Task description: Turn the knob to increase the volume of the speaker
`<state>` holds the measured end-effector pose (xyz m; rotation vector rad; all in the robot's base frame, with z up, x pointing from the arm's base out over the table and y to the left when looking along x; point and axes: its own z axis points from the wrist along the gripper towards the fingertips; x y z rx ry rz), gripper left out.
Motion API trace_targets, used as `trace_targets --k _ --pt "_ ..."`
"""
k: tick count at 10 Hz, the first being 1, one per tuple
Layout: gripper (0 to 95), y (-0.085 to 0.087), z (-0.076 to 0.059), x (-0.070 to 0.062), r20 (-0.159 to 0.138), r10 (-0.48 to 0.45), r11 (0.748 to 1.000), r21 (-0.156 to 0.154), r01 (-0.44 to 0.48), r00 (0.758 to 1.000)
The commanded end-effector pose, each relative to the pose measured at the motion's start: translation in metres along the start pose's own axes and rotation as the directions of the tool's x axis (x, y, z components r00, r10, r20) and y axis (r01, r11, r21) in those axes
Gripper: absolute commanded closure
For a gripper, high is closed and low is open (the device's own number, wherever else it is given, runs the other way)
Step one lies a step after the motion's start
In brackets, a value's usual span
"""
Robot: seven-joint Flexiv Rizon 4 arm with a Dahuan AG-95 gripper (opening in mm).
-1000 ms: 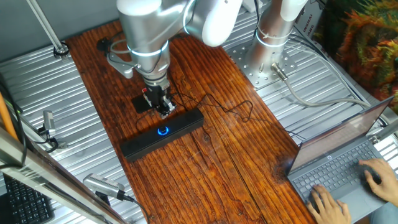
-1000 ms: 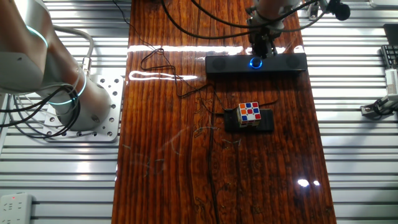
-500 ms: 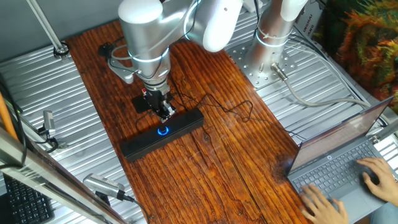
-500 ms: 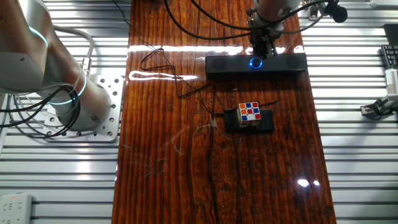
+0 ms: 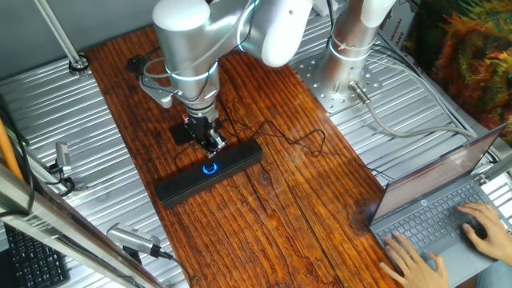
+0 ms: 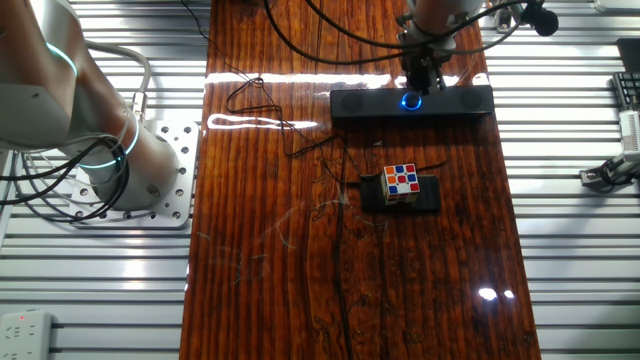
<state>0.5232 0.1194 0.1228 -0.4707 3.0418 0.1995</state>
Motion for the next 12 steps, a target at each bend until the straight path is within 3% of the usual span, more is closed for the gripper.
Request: trace_targets --k 1,12 --pt "95.0 0.0 0.001 -0.001 0.002 0.0 1.0 0.003 0.0 1.0" --pt "95.0 -0.009 0.019 -0.006 0.004 -0.008 1.0 -0.001 0.008 1.0"
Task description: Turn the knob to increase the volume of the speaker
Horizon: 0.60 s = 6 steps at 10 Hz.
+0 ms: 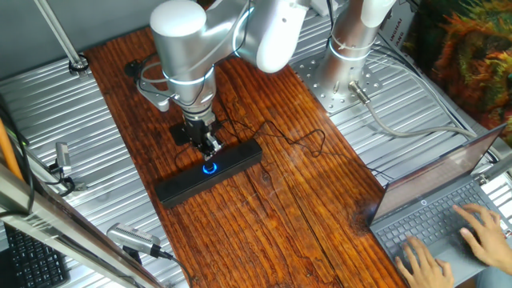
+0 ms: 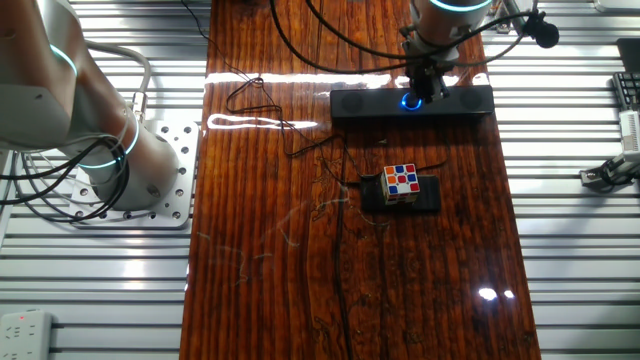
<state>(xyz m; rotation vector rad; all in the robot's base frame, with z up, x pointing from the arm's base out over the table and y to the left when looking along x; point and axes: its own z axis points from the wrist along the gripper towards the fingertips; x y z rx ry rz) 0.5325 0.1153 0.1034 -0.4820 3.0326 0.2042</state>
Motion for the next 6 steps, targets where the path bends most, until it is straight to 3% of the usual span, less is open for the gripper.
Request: trace_targets --k 1,6 --pt "95.0 -0.0004 0.0016 -0.0001 -0.004 -0.002 1.0 -0.001 0.002 1.0" --pt "95.0 0.0039 0.0097 -0.0063 -0.007 0.007 1.0 -0.004 -0.007 1.0"
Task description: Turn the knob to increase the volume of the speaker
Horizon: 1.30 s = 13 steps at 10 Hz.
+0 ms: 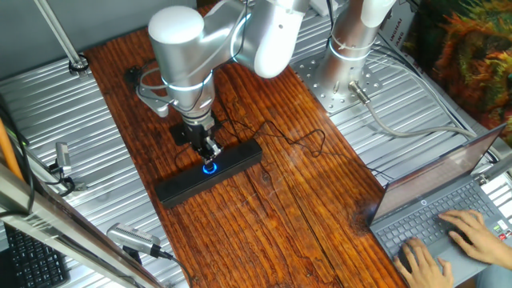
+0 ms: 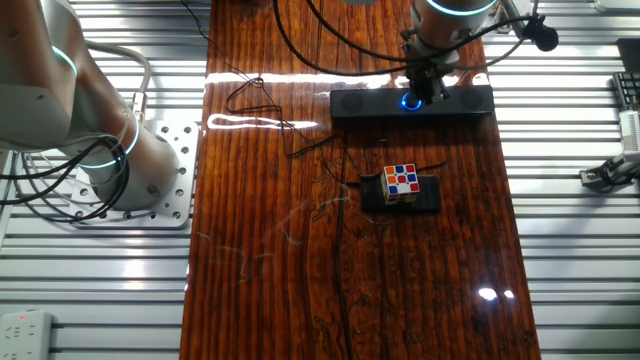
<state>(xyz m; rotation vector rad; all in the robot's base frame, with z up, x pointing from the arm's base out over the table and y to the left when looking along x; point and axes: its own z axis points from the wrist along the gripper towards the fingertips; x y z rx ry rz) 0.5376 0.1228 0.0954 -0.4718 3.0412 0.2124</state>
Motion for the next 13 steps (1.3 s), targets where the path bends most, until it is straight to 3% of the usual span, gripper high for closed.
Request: trace_targets --k 1,13 --pt "95.0 0.0 0.0016 -0.0008 -0.002 -0.002 1.0 0.001 0.002 1.0" --pt "95.0 -0.0017 0.0102 0.0054 0.007 -0.004 1.0 -0.005 0.004 1.0"
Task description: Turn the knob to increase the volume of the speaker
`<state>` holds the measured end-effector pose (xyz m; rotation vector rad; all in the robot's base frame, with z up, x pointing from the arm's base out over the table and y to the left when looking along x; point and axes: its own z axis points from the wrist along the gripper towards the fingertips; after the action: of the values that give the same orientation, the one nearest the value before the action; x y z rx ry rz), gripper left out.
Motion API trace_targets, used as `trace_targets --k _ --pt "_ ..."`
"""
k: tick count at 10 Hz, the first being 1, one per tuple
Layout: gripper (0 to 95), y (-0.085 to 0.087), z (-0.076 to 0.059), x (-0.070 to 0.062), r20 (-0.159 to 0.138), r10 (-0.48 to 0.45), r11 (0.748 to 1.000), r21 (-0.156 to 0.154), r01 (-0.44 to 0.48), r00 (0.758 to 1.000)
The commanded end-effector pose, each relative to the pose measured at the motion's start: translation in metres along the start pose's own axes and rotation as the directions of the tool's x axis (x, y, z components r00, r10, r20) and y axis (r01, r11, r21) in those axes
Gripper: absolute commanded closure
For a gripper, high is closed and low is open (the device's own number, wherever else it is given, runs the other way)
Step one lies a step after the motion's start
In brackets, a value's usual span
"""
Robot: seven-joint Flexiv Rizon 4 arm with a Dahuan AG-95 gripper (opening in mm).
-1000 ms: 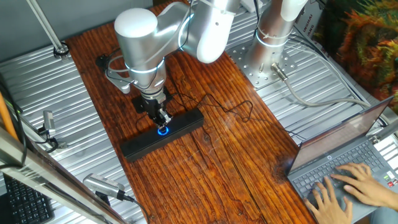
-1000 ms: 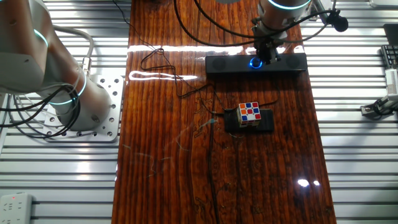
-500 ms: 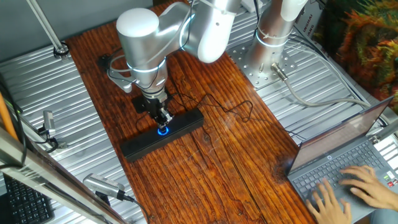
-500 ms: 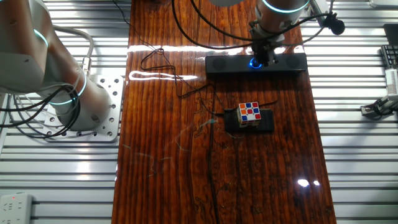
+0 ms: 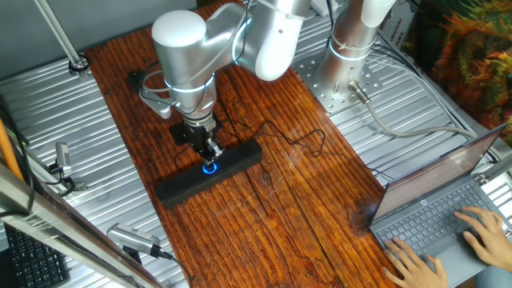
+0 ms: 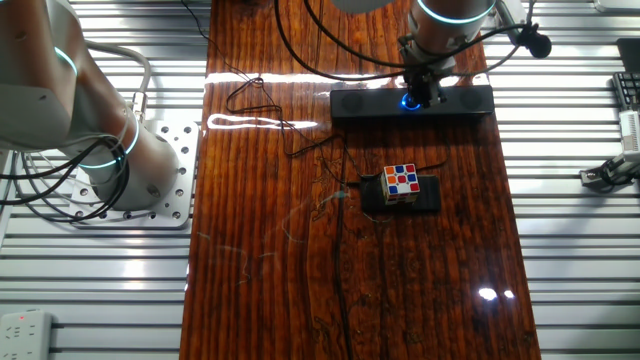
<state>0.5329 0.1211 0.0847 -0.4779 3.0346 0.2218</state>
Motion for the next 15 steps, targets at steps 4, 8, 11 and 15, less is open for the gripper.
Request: trace_targets --k 4,8,11,15 --pt "95.0 0.0 0.0007 -0.0007 0.002 0.001 1.0 -0.001 -0.001 1.0" --pt "95.0 0.0002 0.001 -0.001 0.013 0.009 1.0 -0.004 -0.009 1.0" --pt "95.0 0.0003 0.0016 -0.0015 0.018 0.013 1.0 0.0 -0.013 1.0" --pt "38.0 0.0004 0.0018 -0.0014 0.023 -0.042 0.999 0.023 0.042 0.999"
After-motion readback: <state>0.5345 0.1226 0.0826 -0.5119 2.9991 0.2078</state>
